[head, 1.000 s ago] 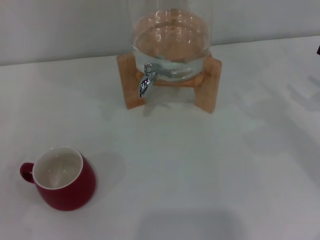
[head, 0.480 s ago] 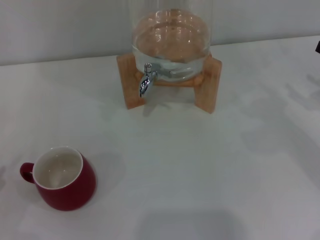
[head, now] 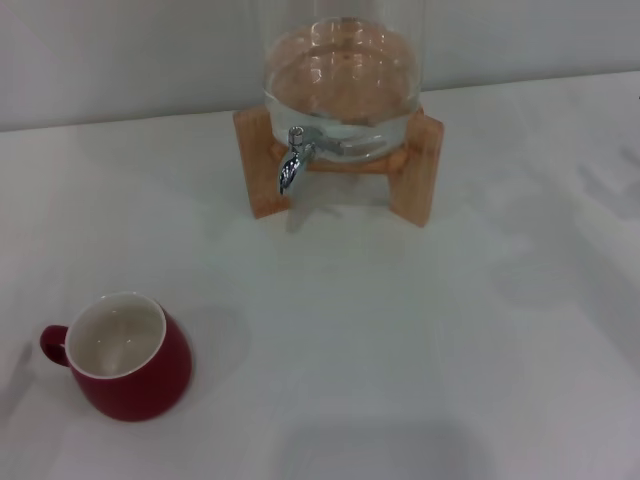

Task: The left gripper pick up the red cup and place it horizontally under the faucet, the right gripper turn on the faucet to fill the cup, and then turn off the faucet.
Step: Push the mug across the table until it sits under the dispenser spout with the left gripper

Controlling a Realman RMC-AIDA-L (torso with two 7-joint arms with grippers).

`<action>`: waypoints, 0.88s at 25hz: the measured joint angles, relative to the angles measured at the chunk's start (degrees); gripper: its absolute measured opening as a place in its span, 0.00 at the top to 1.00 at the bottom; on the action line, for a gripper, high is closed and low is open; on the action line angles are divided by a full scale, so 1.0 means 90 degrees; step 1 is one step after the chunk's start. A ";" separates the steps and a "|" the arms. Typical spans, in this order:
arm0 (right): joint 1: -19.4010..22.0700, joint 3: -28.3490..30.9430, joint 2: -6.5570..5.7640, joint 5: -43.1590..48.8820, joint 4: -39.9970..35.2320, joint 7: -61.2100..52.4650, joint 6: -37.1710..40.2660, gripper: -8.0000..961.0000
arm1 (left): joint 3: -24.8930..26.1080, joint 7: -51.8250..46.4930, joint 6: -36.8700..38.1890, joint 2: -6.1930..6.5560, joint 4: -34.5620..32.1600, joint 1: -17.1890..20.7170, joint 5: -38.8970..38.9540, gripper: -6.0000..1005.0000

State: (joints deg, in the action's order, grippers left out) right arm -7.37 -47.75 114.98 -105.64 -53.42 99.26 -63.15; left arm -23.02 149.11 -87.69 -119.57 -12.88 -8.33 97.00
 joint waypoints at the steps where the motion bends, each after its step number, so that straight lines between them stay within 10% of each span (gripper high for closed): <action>1: -0.0004 0.0013 -0.0001 0.0000 0.0000 0.0001 -0.0003 0.17 | 0.0000 0.0060 -0.0005 0.0001 0.0094 0.0008 0.0000 0.13; 22: -0.0041 0.0092 -0.0002 0.0001 0.0003 0.0006 0.0006 0.17 | -0.0063 0.0980 0.0169 -0.0014 0.0789 0.0099 -0.0128 0.13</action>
State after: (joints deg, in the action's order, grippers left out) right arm -7.73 -46.91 114.96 -105.64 -53.39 99.32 -63.10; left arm -23.59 157.93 -86.17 -119.69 -5.79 -7.44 95.84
